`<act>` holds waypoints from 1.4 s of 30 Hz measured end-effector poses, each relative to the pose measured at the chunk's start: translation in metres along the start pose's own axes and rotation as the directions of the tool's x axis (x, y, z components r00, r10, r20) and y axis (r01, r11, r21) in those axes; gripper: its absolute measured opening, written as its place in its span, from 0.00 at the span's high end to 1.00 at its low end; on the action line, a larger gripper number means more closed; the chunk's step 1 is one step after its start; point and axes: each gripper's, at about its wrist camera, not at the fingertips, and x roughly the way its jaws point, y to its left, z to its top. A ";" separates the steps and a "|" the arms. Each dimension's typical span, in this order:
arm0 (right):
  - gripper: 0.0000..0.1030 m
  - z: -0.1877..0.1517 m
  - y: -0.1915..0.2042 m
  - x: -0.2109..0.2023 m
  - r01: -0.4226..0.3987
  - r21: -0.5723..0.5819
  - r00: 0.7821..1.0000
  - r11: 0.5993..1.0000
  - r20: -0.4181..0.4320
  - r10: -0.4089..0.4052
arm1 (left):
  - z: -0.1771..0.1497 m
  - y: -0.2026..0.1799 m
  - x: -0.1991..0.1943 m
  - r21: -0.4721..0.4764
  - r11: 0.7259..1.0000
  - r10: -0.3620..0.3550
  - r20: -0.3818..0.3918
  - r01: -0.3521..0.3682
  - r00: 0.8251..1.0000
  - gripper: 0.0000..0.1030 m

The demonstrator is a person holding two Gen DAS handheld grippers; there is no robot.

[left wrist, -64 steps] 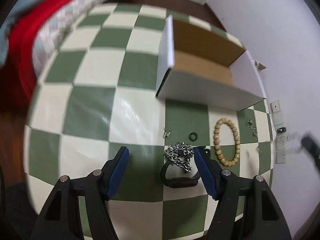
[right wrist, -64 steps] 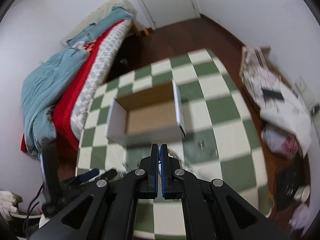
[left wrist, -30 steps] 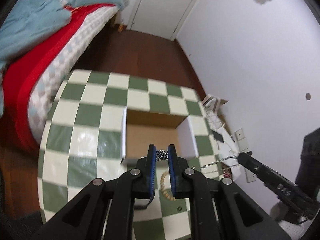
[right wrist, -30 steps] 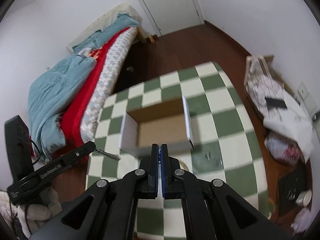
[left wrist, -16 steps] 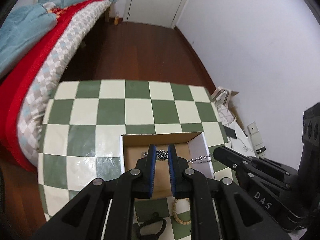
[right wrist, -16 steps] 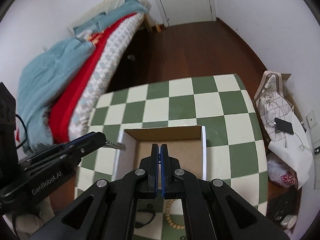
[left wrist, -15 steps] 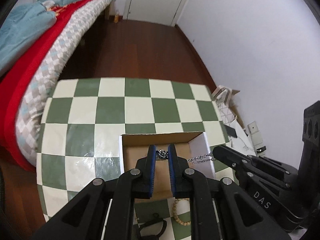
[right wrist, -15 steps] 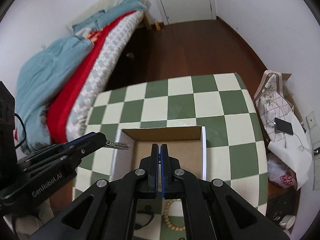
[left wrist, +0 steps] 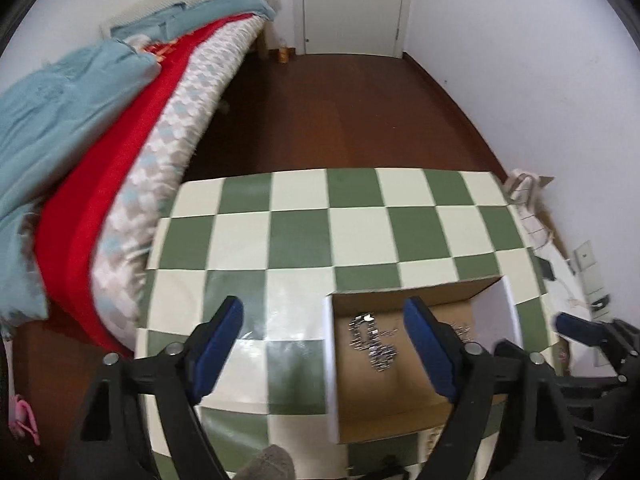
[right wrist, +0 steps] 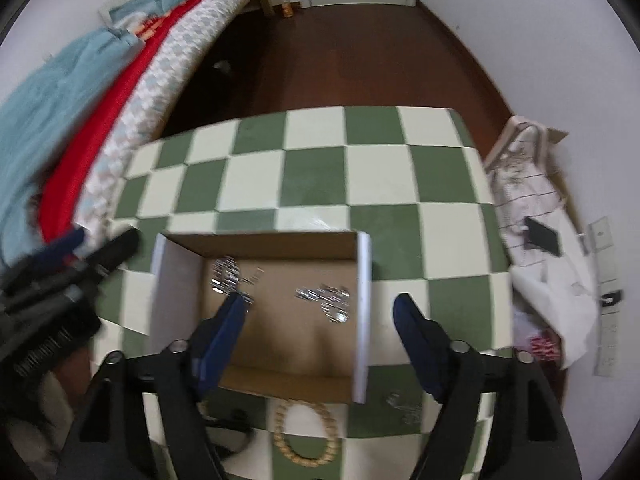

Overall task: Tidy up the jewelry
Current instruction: 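Lower both chains into the white box and open both tools, then move both tools back toward the remaining jewelry on the table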

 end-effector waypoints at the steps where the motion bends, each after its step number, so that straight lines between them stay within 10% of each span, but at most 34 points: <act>1: 0.11 -0.005 0.001 0.002 0.031 -0.009 0.999 0.999 -0.005 -0.031 | -0.005 0.002 0.000 0.000 1.000 0.013 0.000 -0.013 1.000 0.00; 13: 0.00 -0.055 0.006 0.000 0.124 -0.034 0.992 0.992 0.038 -0.122 | -0.055 0.015 -0.020 -0.023 0.994 0.111 0.045 -0.111 0.993 0.00; 34: 0.00 -0.126 0.020 -0.126 0.156 -0.001 0.934 0.988 0.326 -0.147 | -0.113 0.014 -0.126 -0.044 0.995 0.097 0.204 -0.090 0.974 0.00; 42: 0.00 -0.162 0.011 -0.115 0.067 0.058 0.959 0.996 0.271 -0.081 | -0.141 0.018 -0.114 -0.055 0.990 0.136 0.154 -0.129 0.979 0.00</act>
